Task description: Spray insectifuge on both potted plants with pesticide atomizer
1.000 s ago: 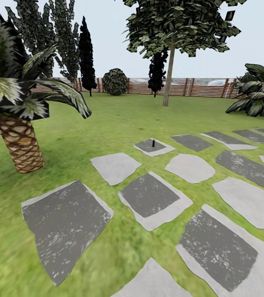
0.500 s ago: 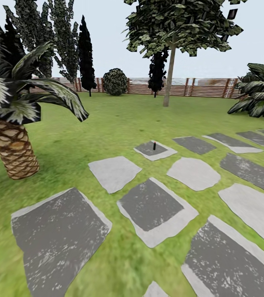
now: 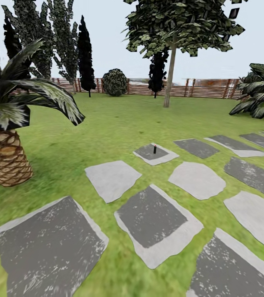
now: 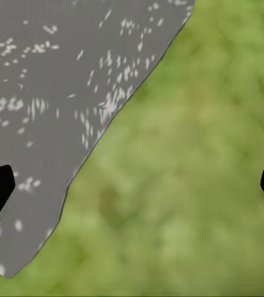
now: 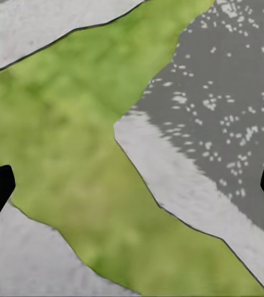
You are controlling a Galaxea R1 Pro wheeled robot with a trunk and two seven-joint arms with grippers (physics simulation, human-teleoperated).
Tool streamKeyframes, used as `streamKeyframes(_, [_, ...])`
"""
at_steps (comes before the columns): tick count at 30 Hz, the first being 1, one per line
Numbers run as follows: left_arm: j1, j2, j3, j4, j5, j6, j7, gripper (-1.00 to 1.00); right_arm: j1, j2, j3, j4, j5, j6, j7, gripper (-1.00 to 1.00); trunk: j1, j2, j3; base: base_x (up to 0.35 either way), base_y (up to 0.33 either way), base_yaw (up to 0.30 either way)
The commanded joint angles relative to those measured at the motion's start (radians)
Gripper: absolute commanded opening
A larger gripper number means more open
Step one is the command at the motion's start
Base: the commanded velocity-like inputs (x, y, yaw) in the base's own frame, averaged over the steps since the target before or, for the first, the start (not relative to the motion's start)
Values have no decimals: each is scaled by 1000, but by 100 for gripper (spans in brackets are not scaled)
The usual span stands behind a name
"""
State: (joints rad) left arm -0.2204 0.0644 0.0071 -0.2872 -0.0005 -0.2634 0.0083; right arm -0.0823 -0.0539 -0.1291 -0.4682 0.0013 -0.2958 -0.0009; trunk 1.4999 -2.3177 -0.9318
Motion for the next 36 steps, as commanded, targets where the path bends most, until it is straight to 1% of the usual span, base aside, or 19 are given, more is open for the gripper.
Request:
streamKeyframes(1, [0, 0, 1, 1, 0, -3, 1, 100, -1, 0, -1, 1, 0, -3, 0, 100, 0, 0, -1, 338, -88, -20])
streamKeyframes(16, [1, 0, 1, 0, 2, -3, 1, 100, -1, 0, -1, 2, 0, -3, -1, 100, 0, 0, -1, 338, -65, -227])
streamKeyframes(36, [1, 0, 1, 0, -1, -3, 1, 100, -1, -1, 0, 5, 0, -3, 7, 100, 0, 0, -1, 339, -10, -15])
